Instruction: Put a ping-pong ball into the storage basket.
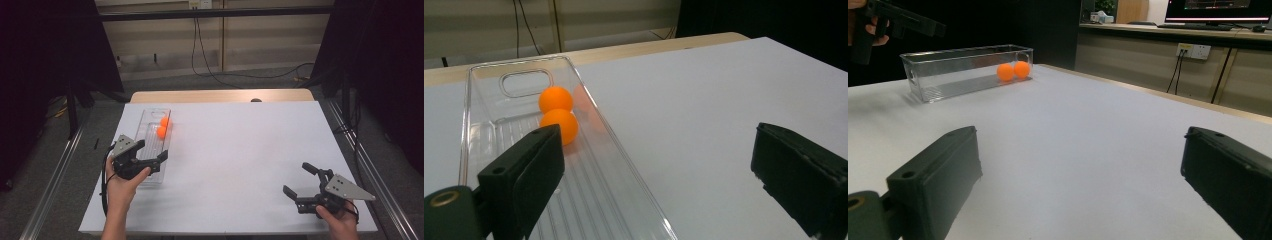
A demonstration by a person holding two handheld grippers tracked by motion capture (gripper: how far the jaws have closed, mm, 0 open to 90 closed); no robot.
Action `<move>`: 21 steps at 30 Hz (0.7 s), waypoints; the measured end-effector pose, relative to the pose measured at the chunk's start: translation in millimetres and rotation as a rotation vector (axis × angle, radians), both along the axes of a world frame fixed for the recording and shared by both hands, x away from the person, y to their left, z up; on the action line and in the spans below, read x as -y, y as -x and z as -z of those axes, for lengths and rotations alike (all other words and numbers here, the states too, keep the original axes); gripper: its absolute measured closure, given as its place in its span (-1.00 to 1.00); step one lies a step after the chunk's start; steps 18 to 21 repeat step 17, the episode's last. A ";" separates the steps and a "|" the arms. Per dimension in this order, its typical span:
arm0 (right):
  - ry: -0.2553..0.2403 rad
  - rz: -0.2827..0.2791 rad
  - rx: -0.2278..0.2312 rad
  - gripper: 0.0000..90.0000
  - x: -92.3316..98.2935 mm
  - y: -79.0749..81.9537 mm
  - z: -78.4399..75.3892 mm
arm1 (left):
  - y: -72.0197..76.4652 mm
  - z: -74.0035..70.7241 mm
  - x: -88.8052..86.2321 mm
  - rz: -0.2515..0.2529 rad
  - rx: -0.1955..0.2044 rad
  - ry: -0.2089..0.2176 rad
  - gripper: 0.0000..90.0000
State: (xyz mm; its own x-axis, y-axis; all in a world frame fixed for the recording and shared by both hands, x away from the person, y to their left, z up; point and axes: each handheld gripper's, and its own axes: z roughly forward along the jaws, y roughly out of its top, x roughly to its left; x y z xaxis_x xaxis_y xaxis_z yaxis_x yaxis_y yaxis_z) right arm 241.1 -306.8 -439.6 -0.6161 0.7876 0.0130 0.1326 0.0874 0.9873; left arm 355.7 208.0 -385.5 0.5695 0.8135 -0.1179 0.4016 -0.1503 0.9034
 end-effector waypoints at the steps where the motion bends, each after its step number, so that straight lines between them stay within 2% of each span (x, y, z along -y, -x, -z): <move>1: 0.000 -0.001 0.000 -0.95 0.2 0.0 0.0 | 0.9 1.1 0.1 0.000 0.000 0.010 -0.86; 3: 0.000 -0.002 0.000 -0.95 0.5 0.0 -0.2 | 4.4 4.0 -0.5 0.000 -0.005 0.026 -0.87; 8: 0.001 -0.001 0.000 -0.95 0.9 0.2 -0.5 | 13.3 11.1 -3.3 0.000 0.017 0.021 -0.89; 10: 0.002 0.002 0.002 -0.95 1.1 0.2 -0.5 | 17.3 13.4 -5.5 0.001 0.031 0.036 -0.89; 12: 0.005 0.001 0.003 -0.95 1.2 0.1 -0.4 | 21.6 16.2 -6.7 -0.001 0.048 0.072 -0.91; 15: 0.008 0.000 0.002 -0.95 1.0 0.0 -0.4 | 24.7 18.0 -7.1 0.018 0.076 0.062 -0.93; 21: 0.009 0.001 0.002 -0.95 0.6 -0.1 -0.2 | 26.1 19.1 -7.0 0.024 0.081 0.068 -0.93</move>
